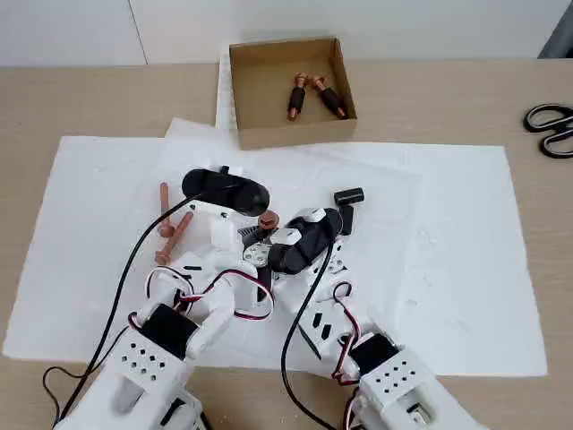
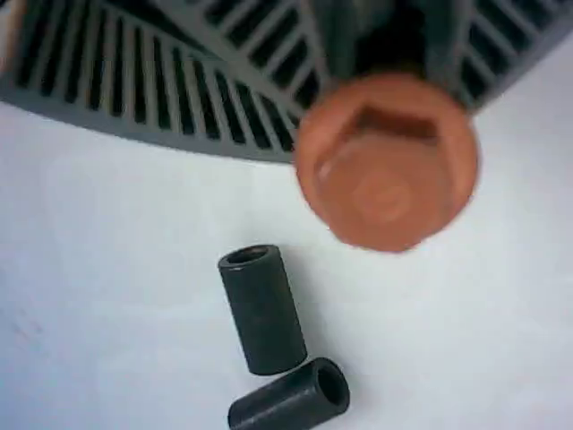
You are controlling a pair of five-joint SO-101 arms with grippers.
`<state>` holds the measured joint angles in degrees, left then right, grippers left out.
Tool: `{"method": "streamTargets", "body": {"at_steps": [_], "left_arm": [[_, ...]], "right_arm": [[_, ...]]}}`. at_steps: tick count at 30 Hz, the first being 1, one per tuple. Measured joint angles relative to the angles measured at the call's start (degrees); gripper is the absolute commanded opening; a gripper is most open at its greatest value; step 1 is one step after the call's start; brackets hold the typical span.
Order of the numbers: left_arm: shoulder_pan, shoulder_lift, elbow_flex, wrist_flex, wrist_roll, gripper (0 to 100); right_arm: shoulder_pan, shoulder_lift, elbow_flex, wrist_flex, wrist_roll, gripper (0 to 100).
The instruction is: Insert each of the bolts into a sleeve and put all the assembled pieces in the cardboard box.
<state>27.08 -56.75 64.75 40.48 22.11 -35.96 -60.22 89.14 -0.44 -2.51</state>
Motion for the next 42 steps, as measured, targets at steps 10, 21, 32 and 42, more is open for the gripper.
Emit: {"method": "streamTargets", "body": {"at_steps": [10, 21, 32, 42], "left_arm": [[0.00, 0.00, -0.35, 0.70, -0.53, 17], [-0.09, 0.00, -6.24, 6.24, -0.62, 29], [-5.27, -0.09, -6.95, 6.95, -0.62, 29], [-12.84, -0.09, -6.95, 6.95, -0.62, 29]], "right_arm": [[0.18, 0.00, 0.00, 0.00, -0.18, 0.4], [0.18, 0.00, 0.00, -0.09, -0.18, 0.4], [0.09, 0.09, 0.09, 0.00, 0.00, 0.4], [0.09, 0.09, 0.00, 0.00, 0.00, 0.4]]}}
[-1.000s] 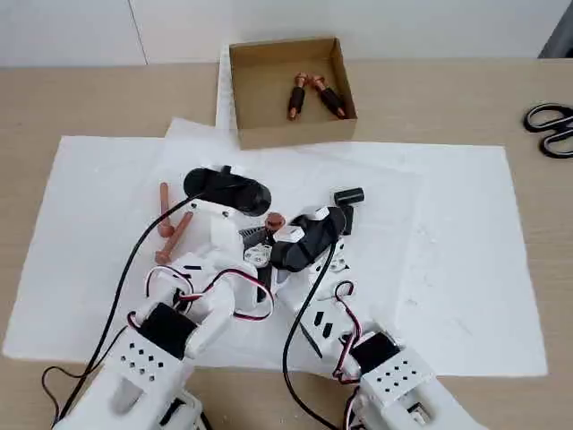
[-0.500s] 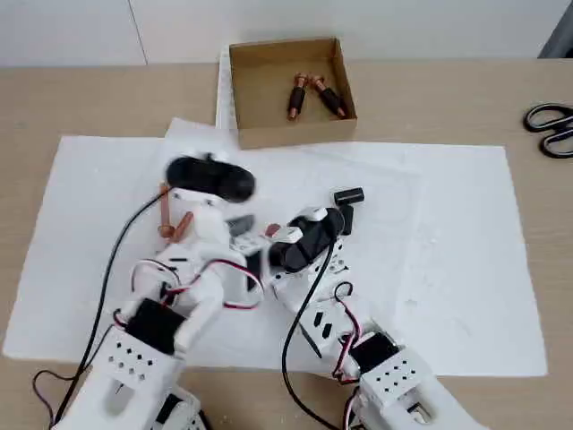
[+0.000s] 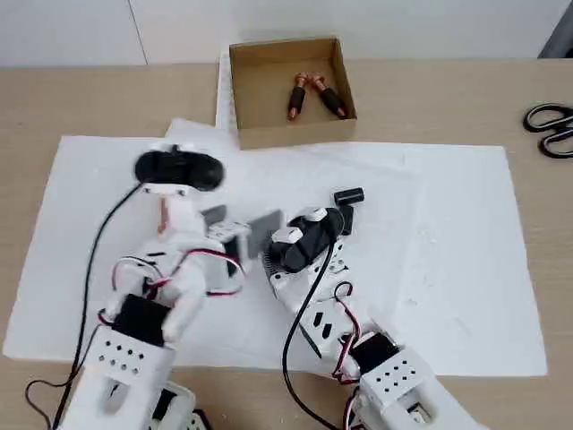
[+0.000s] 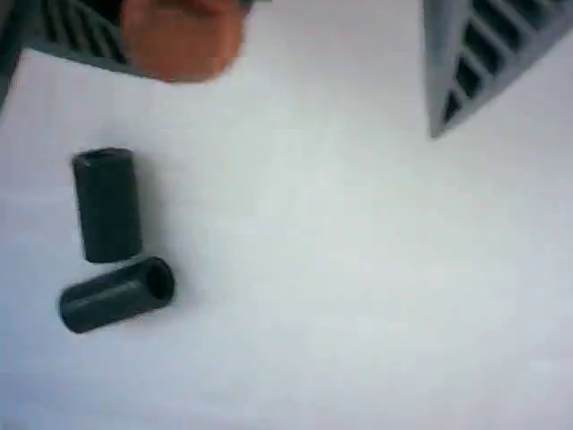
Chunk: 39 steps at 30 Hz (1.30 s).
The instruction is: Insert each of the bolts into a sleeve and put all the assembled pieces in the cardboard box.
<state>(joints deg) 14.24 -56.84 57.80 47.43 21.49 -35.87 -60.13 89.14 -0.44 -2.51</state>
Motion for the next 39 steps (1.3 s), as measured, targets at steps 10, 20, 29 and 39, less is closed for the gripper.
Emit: {"method": "streamTargets", "body": {"at_steps": [10, 20, 29, 39], "left_arm": [[-17.67, 0.00, -3.43, 12.04, -0.18, 29], [-23.03, 0.00, -8.88, 19.16, -4.57, 29], [-23.03, 0.00, -8.88, 19.34, -9.14, 29], [-23.12, 0.00, -8.88, 19.34, -9.49, 29]], "right_arm": [[9.49, 0.00, -1.41, 5.36, 0.00, 0.4], [13.63, 2.29, -29.19, 34.20, 3.96, 0.4], [18.73, 28.66, -59.87, 38.86, 6.33, 0.4], [20.40, 74.20, -103.12, 36.04, 6.42, 0.4]]}}
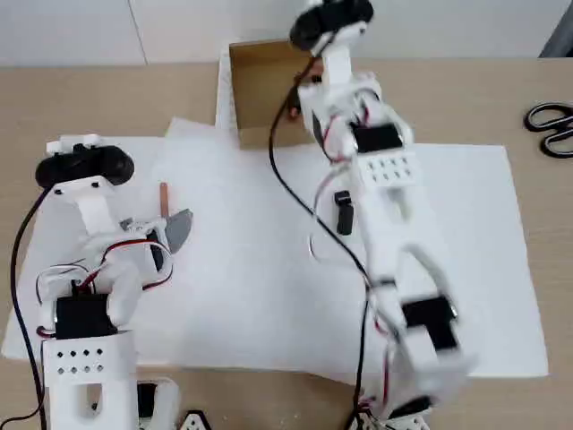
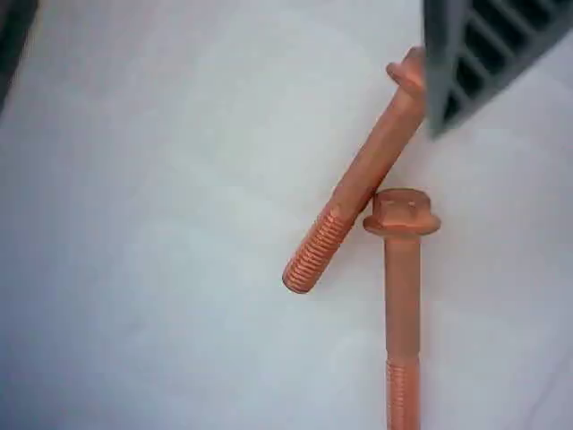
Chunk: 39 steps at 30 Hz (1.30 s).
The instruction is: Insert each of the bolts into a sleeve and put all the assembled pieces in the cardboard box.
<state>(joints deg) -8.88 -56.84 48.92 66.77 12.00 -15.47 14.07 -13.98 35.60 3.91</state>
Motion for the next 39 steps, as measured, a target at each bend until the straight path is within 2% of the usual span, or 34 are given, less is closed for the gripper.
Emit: {"method": "streamTargets", "body": {"at_steps": [6, 14, 24, 32, 39], "left_arm": [[0.00, 0.00, 0.00, 0.00, 0.00, 29], [0.00, 0.00, 0.00, 0.00, 0.00, 29], [0.00, 0.00, 0.09, 0.00, 0.00, 29], [0.00, 0.00, 0.09, 0.00, 0.00, 29], [0.00, 0.00, 0.09, 0.00, 0.00, 29]], "right_arm": [[0.44, 23.74, -20.48, -9.93, 0.00, 0.4], [0.44, 41.85, -32.97, -10.90, 0.00, 0.9], [2.37, 49.14, -40.35, -10.90, 0.00, 1.0], [2.55, 49.23, -40.53, -10.46, 0.00, 15.9], [2.55, 49.14, -43.78, -9.58, 0.00, 16.3]]}}
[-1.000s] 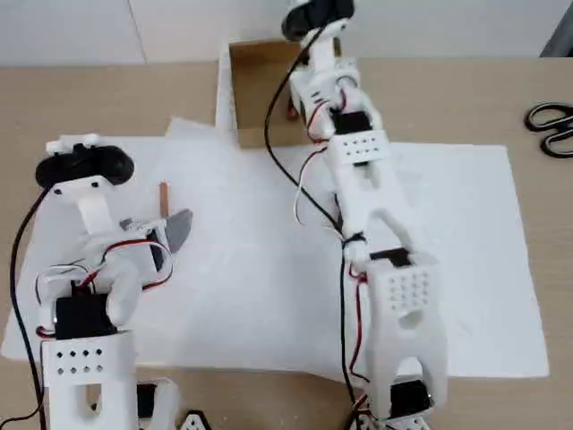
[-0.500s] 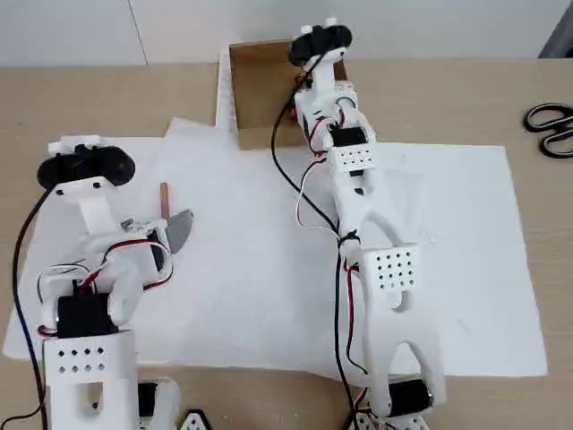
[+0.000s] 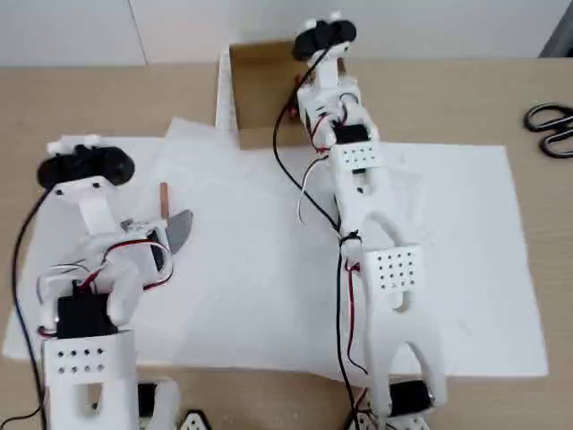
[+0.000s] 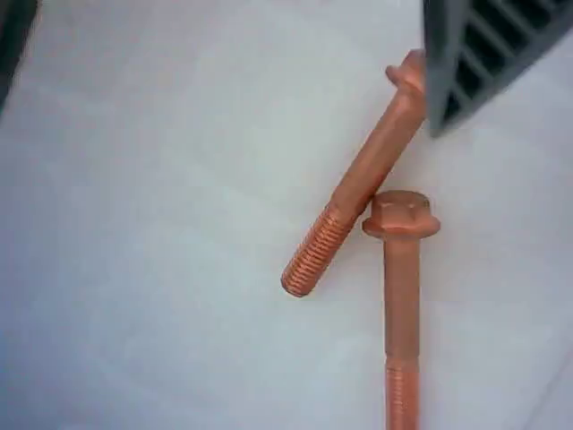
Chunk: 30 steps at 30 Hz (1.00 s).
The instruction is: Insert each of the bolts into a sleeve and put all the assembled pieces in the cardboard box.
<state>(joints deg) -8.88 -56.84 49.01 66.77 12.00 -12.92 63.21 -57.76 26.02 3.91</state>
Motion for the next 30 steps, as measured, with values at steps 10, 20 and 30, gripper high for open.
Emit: {"method": "streamTargets", "body": {"at_steps": [10, 20, 30], "left_arm": [[0.00, 0.00, 0.00, 0.00, 0.00, 29], [0.00, 0.00, -4.57, 3.60, -4.31, 29], [-13.89, 0.00, -13.54, 4.84, -9.41, 29]], "right_arm": [[-0.09, 0.00, -21.36, 17.49, 0.00, 16.2], [0.09, -2.46, -35.96, 46.59, 0.00, 16.2], [0.97, -23.91, -36.22, 69.01, 0.00, 16.2]]}}
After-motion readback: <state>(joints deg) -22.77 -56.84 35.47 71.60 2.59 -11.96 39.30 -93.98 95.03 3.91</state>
